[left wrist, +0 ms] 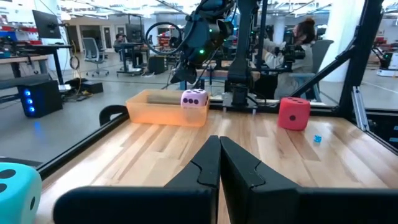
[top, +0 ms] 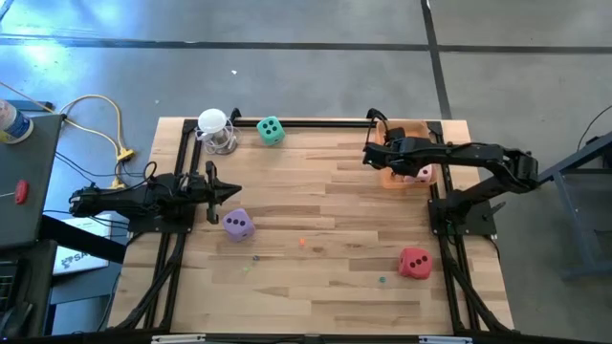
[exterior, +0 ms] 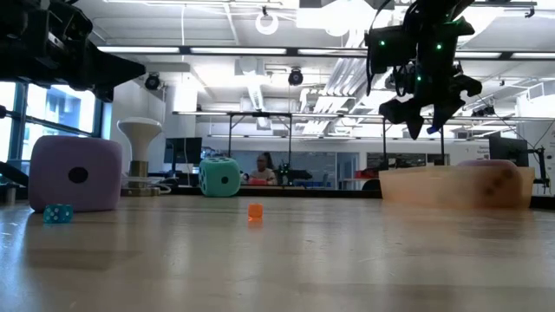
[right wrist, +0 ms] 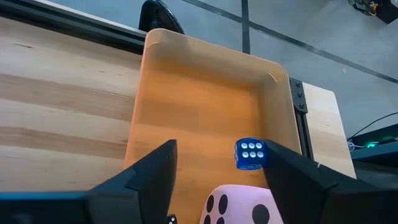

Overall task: Pick & Place Dice
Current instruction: Put the dark blue small die into the orange bin, then put the purple large die into the orange bin

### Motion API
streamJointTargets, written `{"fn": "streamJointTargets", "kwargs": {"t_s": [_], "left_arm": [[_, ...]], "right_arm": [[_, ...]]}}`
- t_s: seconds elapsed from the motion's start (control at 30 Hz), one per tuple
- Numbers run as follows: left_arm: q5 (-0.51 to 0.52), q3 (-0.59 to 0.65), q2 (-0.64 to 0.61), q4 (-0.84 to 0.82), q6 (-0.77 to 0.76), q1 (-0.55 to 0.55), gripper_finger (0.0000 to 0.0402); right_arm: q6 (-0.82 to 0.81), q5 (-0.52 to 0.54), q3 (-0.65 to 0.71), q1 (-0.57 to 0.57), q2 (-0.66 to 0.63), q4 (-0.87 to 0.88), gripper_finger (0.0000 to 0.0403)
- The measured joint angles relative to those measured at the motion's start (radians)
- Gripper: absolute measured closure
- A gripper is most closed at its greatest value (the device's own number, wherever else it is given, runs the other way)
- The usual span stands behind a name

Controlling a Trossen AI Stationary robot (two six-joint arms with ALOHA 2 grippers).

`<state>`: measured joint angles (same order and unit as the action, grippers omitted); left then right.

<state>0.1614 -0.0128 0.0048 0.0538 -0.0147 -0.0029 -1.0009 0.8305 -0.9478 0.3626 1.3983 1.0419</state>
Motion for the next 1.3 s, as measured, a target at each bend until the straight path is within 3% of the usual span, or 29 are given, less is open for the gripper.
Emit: {"fn": "streamJointTargets", "kwargs": {"t_s": [0.93,1.1,1.3], "left_arm": [[0.000,0.000,0.000,-0.001,-0.011,0.000,0.0401],[0.000,0.000,0.000,-0.001,-0.011,0.000,0.0401],[0.000,0.000,0.000,-0.001,-0.011,0.000,0.0401]], "right_arm": [[-0.001,-0.052,-0.001,0.000,0.000,-0.051,0.0170],[0.058,-0.022,-0.001,0.000,0.000,-0.094,0.0170],[0.145,0.125,-0.001,-0.034,0.000,-0.174,0.0170]]}}
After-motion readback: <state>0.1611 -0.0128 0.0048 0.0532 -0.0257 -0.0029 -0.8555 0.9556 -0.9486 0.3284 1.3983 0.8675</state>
